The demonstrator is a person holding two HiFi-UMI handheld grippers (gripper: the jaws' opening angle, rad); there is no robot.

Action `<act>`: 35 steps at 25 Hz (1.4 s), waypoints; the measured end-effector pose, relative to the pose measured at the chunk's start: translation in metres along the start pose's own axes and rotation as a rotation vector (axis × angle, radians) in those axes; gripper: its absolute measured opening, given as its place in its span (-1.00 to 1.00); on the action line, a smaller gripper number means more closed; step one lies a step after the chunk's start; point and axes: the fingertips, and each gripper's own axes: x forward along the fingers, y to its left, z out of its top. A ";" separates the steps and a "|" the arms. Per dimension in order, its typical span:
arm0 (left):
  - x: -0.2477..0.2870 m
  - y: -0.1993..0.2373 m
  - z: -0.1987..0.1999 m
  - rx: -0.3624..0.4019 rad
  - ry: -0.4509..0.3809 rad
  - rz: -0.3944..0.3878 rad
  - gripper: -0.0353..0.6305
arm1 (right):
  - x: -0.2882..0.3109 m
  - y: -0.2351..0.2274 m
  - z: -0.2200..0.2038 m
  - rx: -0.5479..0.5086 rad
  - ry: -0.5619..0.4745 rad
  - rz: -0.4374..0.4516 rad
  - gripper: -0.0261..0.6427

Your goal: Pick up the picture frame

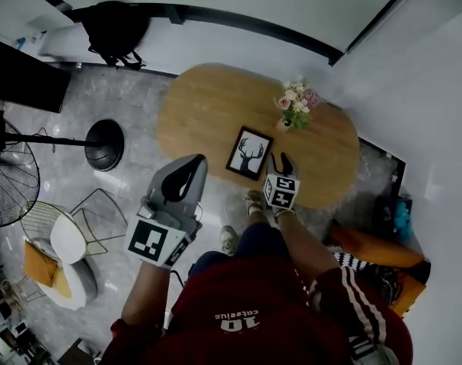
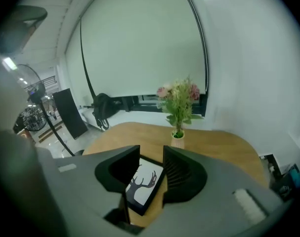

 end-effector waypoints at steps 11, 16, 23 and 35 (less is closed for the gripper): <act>0.020 0.030 -0.047 -0.026 0.083 0.040 -0.88 | 0.101 -0.026 -0.088 0.032 0.228 -0.036 -0.53; 0.017 0.041 -0.077 -0.047 0.108 0.053 -0.88 | 0.137 -0.035 -0.134 0.078 0.307 -0.082 -0.52; 0.010 0.051 -0.103 -0.057 0.128 0.080 -0.88 | 0.154 -0.043 -0.161 0.168 0.404 -0.119 -0.53; -0.012 0.047 -0.086 -0.044 0.097 0.123 -0.88 | 0.156 -0.043 -0.163 0.347 0.515 -0.130 -0.70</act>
